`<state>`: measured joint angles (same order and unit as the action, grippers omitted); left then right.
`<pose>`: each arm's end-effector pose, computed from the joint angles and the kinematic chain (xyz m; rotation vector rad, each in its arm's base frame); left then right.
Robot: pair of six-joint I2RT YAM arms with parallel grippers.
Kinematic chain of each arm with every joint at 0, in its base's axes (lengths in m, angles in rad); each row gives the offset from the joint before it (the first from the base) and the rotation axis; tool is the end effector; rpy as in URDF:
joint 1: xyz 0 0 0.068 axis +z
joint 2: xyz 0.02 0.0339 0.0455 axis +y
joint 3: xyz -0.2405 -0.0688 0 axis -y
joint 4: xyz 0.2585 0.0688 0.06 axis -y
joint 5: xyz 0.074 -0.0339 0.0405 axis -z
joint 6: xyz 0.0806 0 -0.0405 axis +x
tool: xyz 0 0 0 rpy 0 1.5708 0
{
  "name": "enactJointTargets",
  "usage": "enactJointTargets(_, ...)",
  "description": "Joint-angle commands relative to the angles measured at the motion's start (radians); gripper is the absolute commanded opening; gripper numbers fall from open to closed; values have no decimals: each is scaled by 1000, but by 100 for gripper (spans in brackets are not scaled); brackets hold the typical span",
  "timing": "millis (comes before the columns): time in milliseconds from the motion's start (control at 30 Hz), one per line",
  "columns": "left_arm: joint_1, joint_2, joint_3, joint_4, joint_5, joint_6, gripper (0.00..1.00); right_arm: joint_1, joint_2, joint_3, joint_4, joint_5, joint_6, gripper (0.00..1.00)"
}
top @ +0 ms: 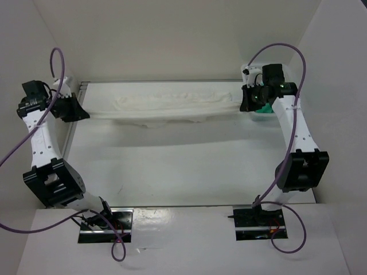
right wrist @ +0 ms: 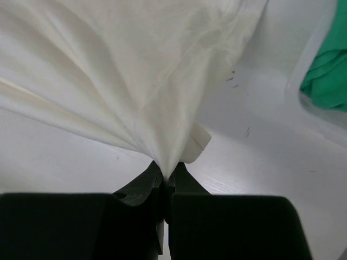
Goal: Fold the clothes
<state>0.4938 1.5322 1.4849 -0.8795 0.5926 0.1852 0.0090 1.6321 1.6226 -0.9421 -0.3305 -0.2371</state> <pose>0.3351 0.1293 0.2889 -0.1230 2.3281 -0.4100 0.3807 0.0296 0.2887 -0.4346 2.4387 0.3198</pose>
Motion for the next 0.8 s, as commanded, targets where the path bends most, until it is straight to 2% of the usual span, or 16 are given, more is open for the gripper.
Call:
enactJointTargets(0,40,-64,121,-41,88,33,0,6,-57,52,9,67,-10,0)
enactJointTargets(133,52,-105,208,-50,121,23,0,6,-129,92,20,102,-10,0)
enactJointTargets(467,83,-176,268,-17,164,-16,0,6,-259,112,83,171,1,0)
enactJointTargets(700,104,-331,311,51,155,-90,0,6,-391,172,130,211,1,0)
enactJointTargets(767,104,-398,302,99,135,-110,0,40,-446,172,160,264,1,0)
